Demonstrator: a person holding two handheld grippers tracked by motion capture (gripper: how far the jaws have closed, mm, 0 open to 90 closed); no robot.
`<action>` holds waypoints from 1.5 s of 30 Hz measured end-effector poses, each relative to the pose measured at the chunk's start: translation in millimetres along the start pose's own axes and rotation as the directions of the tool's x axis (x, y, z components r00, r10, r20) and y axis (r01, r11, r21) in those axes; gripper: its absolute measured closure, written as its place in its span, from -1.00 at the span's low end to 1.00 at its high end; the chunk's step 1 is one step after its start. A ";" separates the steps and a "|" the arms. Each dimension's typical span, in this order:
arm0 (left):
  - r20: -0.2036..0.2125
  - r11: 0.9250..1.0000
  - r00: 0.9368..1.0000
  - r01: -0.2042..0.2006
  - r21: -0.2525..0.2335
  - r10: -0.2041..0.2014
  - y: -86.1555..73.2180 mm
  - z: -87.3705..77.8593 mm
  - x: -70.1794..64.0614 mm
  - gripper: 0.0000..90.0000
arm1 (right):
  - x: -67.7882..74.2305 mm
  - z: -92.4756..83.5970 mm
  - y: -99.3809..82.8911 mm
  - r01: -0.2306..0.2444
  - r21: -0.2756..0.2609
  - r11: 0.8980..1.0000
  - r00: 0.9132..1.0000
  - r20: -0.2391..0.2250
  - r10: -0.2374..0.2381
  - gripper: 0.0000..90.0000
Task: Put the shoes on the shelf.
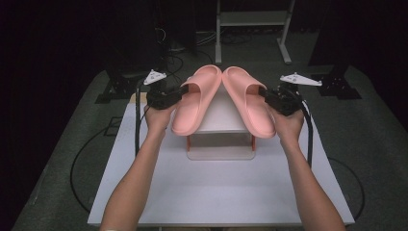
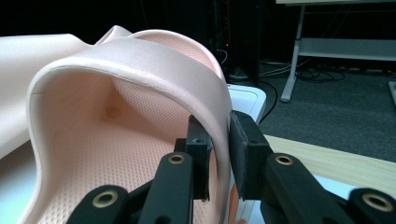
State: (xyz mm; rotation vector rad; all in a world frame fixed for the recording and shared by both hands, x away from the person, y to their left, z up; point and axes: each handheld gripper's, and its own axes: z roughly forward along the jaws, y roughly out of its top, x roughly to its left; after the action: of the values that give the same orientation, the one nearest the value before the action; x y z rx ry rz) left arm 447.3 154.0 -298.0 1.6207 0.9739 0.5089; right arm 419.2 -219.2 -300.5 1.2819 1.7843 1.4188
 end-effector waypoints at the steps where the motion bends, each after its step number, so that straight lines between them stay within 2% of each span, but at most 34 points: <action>1: 0.001 1.000 1.000 0.001 0.000 -0.001 0.0 0.4 -0.3 0.60 | -0.2 0.7 0.4 -0.001 -0.002 1.000 1.000 0.001 0.001 0.73; 12: -0.017 1.000 1.000 0.021 -0.008 -0.021 1.7 1.3 -0.3 0.56 | 3.4 5.3 3.7 -0.015 -0.012 1.000 1.000 0.011 0.016 0.68; 23: -0.013 0.999 0.999 0.047 -0.016 -0.047 3.1 3.4 0.8 0.53 | 6.9 11.1 6.8 -0.037 -0.013 0.999 0.999 0.011 0.037 0.65; 45: -0.015 0.998 0.998 0.058 -0.015 -0.058 4.6 12.2 -4.7 0.48 | 10.3 19.5 9.6 -0.066 -0.016 0.998 0.997 0.046 0.067 0.59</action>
State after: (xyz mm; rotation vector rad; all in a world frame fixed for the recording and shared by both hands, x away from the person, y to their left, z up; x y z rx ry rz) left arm 455.3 142.9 -296.3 1.5728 1.0234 0.4883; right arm 434.6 -201.3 -296.0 1.3673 1.7123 1.4235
